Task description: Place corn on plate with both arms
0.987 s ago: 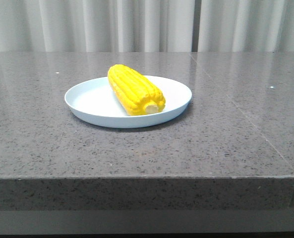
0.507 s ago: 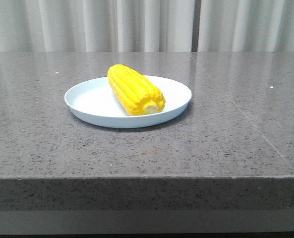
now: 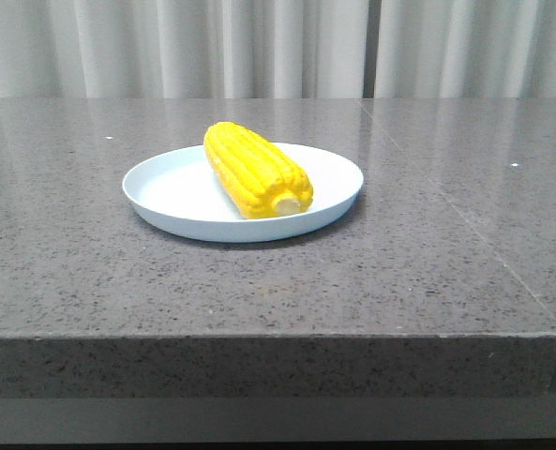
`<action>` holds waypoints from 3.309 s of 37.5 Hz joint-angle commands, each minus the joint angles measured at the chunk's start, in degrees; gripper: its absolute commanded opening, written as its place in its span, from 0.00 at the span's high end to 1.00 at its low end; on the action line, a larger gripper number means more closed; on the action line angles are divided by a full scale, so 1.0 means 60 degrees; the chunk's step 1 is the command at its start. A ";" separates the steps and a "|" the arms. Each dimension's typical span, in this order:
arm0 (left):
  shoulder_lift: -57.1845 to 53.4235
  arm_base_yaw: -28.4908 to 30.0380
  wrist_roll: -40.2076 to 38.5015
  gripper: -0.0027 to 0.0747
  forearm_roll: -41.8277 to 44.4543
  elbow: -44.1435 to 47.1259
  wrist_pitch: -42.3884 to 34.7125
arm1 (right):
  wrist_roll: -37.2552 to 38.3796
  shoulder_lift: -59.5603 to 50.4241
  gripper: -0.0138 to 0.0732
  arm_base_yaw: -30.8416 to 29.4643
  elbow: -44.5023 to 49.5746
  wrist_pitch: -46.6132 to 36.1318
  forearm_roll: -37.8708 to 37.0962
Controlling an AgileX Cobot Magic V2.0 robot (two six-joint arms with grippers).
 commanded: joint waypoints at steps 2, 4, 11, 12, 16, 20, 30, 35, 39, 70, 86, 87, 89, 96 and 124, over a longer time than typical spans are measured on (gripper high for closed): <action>0.0127 -0.0040 -0.0095 0.99 0.0091 -0.0252 -0.0785 | -0.0034 0.0081 0.92 -0.0060 -0.0223 -0.0824 -0.0145; 0.0127 -0.0040 -0.0095 0.99 0.0091 -0.0252 -0.0785 | -0.0034 0.0081 0.92 -0.0060 -0.0223 -0.0824 -0.0145; 0.0127 -0.0040 -0.0095 0.99 0.0091 -0.0252 -0.0785 | -0.0034 0.0081 0.92 -0.0060 -0.0223 -0.0824 -0.0145; 0.0127 -0.0040 -0.0095 0.99 0.0091 -0.0252 -0.0785 | -0.0034 0.0081 0.92 -0.0060 -0.0223 -0.0824 -0.0145; 0.0127 -0.0040 -0.0095 0.99 0.0091 -0.0252 -0.0785 | -0.0034 0.0081 0.92 -0.0060 -0.0223 -0.0824 -0.0145; 0.0127 -0.0040 -0.0095 0.99 0.0091 -0.0233 -0.0922 | -0.0034 0.0081 0.92 -0.0060 -0.0223 -0.0824 -0.0145; 0.0127 0.0160 0.1937 0.99 -0.1011 0.0320 -0.1984 | -0.0034 0.0081 0.92 -0.0060 -0.0223 -0.0824 -0.0145; 0.0127 0.1031 0.3002 0.99 -0.2389 0.0952 -0.2810 | -0.0034 0.0081 0.92 -0.0060 -0.0223 -0.0824 -0.0145; 0.0127 0.1870 0.3032 0.99 -0.2543 0.1767 -0.4016 | -0.0034 0.0081 0.92 -0.0060 -0.0223 -0.0824 -0.0145; -0.0638 0.3623 0.3032 0.99 -0.2580 0.4221 -0.5190 | -0.0034 0.0090 0.92 -0.0060 -0.0223 -0.0809 -0.0145; -0.0638 0.3623 0.3032 0.99 -0.2580 0.4221 -0.5190 | -0.0034 0.0090 0.92 -0.0060 -0.0223 -0.0809 -0.0145; -0.0638 0.3623 0.3032 0.99 -0.2580 0.4221 -0.5190 | -0.0034 0.0090 0.92 -0.0060 -0.0223 -0.0809 -0.0145; -0.0638 0.3623 0.3032 0.99 -0.2580 0.4221 -0.5190 | -0.0034 0.0090 0.92 -0.0060 -0.0223 -0.0809 -0.0145; -0.0638 0.3623 0.3032 0.99 -0.2580 0.4221 -0.5190 | -0.0034 0.0090 0.92 -0.0060 -0.0223 -0.0809 -0.0145; -0.0638 0.3623 0.3032 0.99 -0.2580 0.4221 -0.5190 | -0.1799 -0.1706 0.92 -0.0144 0.3232 -0.3669 0.1159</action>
